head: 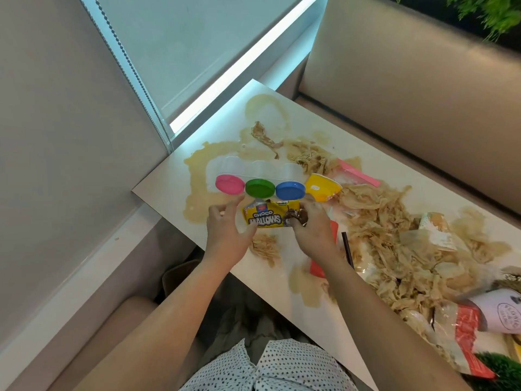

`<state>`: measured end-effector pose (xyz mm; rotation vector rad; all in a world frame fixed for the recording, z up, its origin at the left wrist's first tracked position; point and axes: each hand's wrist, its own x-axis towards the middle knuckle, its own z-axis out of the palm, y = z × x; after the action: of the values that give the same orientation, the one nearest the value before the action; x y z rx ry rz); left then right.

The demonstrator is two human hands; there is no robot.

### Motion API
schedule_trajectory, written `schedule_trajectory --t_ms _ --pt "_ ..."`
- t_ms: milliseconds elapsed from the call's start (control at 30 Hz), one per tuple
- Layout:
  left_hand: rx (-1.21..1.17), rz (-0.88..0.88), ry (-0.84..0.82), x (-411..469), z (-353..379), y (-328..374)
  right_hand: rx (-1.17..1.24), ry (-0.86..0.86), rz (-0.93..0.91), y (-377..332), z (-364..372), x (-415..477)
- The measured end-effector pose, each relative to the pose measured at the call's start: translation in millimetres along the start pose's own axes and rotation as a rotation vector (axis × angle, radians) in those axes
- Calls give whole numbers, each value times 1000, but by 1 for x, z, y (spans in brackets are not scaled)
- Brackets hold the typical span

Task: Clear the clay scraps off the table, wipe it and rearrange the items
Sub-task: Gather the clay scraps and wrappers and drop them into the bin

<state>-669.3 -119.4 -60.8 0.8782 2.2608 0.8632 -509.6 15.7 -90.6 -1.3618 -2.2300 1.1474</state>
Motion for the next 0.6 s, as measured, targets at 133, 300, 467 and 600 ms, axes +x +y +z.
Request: schedule_trajectory --t_ms 133,300,467,600 --pt "350 203 66 -4 -18 4 -70 -40 -129 -23 -1 -2" --pt "399 262 51 5 -41 2 -151 -19 -290 -59 -2 -4" --pt "137 156 92 6 -53 6 -111 21 -321 -75 0 -10" --pt "-74 16 112 6 -54 8 -28 111 -231 -74 -10 0"
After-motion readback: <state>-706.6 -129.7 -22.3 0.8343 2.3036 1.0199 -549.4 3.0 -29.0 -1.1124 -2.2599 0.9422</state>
